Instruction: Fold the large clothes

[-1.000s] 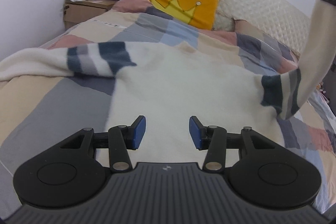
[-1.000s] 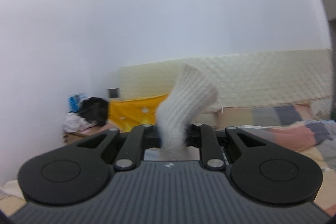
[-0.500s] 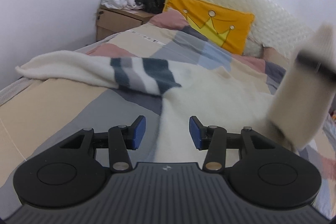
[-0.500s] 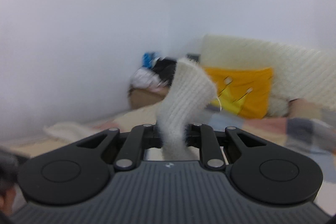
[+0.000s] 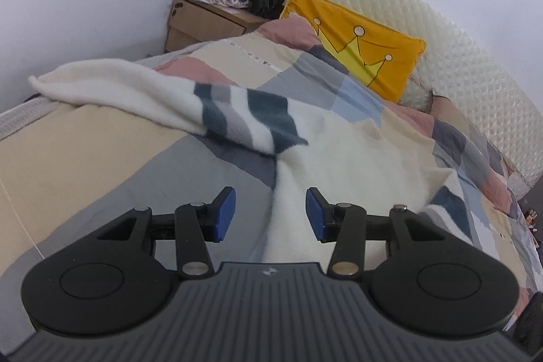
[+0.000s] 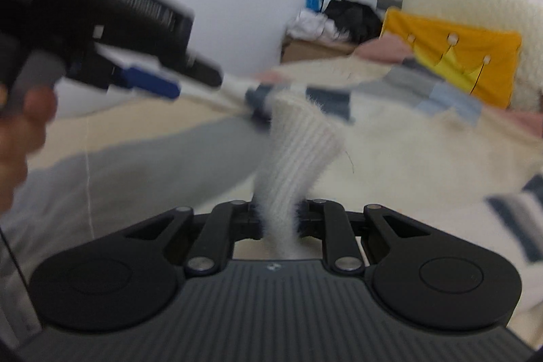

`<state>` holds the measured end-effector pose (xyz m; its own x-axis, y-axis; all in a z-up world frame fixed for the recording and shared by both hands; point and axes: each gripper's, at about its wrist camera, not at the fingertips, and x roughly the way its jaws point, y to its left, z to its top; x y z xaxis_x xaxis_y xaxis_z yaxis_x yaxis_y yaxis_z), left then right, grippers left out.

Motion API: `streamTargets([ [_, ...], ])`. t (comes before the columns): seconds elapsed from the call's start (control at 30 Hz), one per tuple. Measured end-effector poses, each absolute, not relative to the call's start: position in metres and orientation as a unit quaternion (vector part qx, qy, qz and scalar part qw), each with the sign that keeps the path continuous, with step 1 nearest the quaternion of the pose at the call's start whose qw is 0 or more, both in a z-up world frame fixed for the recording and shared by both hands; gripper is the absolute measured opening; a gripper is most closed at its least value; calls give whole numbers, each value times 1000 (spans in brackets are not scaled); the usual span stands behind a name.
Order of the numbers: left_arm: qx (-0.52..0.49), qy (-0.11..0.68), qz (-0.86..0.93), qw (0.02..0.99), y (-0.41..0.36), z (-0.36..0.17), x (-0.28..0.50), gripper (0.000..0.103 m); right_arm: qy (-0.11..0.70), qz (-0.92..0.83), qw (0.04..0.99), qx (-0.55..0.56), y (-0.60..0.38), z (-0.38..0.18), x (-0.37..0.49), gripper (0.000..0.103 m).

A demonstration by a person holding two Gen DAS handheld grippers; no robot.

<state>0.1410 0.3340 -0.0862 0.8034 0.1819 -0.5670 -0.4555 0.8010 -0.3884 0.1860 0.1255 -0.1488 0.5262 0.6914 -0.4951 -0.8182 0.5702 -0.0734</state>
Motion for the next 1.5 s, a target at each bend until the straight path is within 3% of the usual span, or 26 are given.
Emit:
streamTargets([
  [0.33, -289, 283, 126, 906, 325, -104, 157, 52, 274, 447, 846, -97, 122, -168, 200, 24],
  [0.43, -295, 288, 115, 904, 321, -108, 161, 52, 305, 460, 831, -70, 115, -167, 202, 56],
  [0.5, -296, 292, 109, 903, 318, -110, 164, 52, 315, 459, 829, -60, 110, -165, 202, 65],
  [1.07, -283, 314, 66, 904, 286, -115, 172, 50, 330, 419, 846, -3, 43, -127, 223, 65],
  [1.2, -278, 319, 61, 904, 278, -115, 172, 43, 320, 388, 864, -17, 46, -130, 232, 65],
  [1.4, -244, 348, 35, 905, 244, -124, 176, 23, 325, 341, 881, -37, 49, -145, 250, 65],
  [1.5, -206, 377, 52, 902, 233, -137, 186, 20, 338, 318, 885, -29, 43, -153, 263, 65],
])
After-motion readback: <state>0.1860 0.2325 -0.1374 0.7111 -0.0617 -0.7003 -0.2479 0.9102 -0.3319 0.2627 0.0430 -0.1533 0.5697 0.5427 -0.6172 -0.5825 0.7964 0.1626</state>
